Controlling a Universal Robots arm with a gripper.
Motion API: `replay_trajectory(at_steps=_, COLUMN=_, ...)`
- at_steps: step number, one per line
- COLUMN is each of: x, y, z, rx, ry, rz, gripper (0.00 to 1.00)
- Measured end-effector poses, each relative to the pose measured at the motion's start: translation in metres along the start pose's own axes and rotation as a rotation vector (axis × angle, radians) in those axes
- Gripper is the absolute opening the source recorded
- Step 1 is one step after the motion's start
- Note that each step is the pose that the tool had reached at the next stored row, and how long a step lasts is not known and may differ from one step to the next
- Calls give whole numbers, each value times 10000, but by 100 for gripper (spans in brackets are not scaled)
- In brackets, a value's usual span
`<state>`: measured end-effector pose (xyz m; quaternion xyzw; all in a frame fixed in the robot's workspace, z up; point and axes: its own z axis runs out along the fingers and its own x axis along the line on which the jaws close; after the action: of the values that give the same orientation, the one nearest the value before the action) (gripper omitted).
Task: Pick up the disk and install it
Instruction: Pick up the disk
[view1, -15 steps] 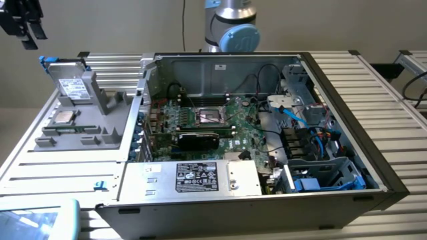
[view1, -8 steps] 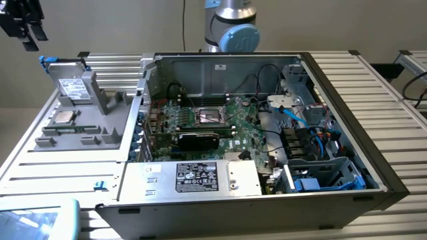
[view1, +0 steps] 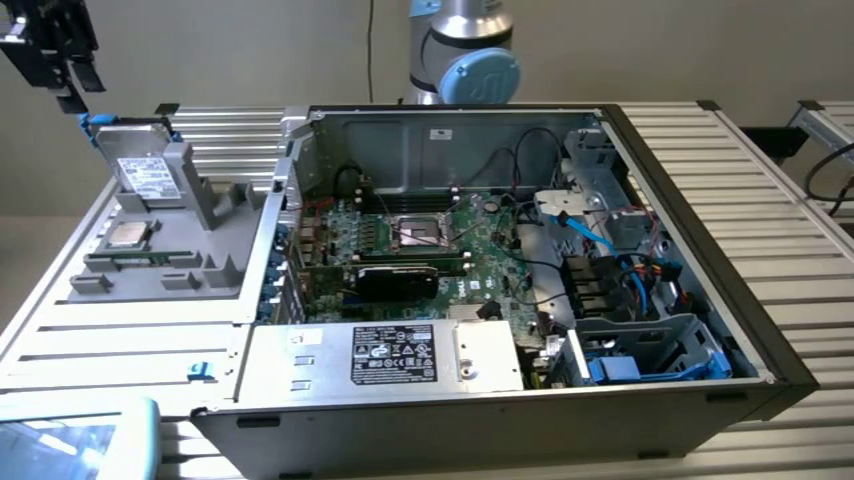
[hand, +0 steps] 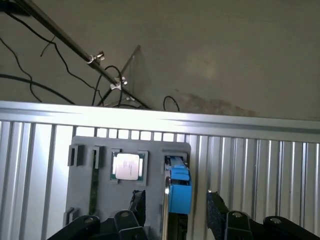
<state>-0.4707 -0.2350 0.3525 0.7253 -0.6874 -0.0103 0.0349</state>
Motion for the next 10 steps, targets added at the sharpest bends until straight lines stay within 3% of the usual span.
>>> replay_trajectory(at_steps=10, x=14, y=-28, z=180, rx=-1, ry=1, rz=-28, gripper=60)
